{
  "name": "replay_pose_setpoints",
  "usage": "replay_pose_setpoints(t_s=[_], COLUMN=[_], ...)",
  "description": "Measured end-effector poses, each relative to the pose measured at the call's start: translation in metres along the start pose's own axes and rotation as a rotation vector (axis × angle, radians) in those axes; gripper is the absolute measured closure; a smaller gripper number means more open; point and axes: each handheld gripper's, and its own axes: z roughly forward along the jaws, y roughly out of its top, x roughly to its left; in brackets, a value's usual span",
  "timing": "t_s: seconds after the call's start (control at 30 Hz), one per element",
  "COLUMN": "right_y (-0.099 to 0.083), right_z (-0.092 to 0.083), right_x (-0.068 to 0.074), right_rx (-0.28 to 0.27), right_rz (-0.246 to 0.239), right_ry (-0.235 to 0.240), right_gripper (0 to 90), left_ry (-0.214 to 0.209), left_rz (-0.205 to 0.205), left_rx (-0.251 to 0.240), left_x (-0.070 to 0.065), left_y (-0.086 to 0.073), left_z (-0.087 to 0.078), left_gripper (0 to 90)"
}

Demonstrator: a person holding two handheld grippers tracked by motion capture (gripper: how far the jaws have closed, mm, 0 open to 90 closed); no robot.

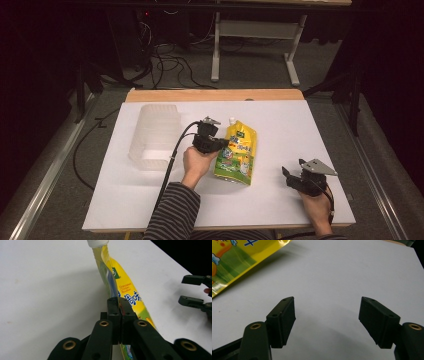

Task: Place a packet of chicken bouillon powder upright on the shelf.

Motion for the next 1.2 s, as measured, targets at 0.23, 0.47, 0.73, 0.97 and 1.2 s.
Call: replay_pose_setpoints(t_s=[0.23,0.47,0.73,0.97,1.2], right_y=[0.0,0.0,0.0,0.0,0.0], right_z=[0.0,0.0,0.001,0.0,0.001], right_x=[0.0,0.001,0.001,0.001,0.001], right_rx=[0.005,0.005,0.005,0.006,0.009], right_rz=[-0.002,-0.002,-0.01,-0.006,-0.018], right_ry=[-0.003,-0.002,0.001,0.002,0.002], right_gripper=[30.2,30.2,30.1,30.1,30.2], left_ry=[-0.005,0.019,0.01,-0.008,0.007], left_rz=[0.096,0.189,0.205,0.209,0.216], left_rx=[-0.051,-0.048,-0.06,-0.079,-0.103], left_x=[-0.015,-0.028,-0.029,-0.027,-0.021], left_y=[0.015,0.022,0.023,0.024,0.024], left_z=[-0.026,-0.04,-0.052,-0.063,-0.08], left_gripper=[90.0,90.0,90.0,90.0,90.0])
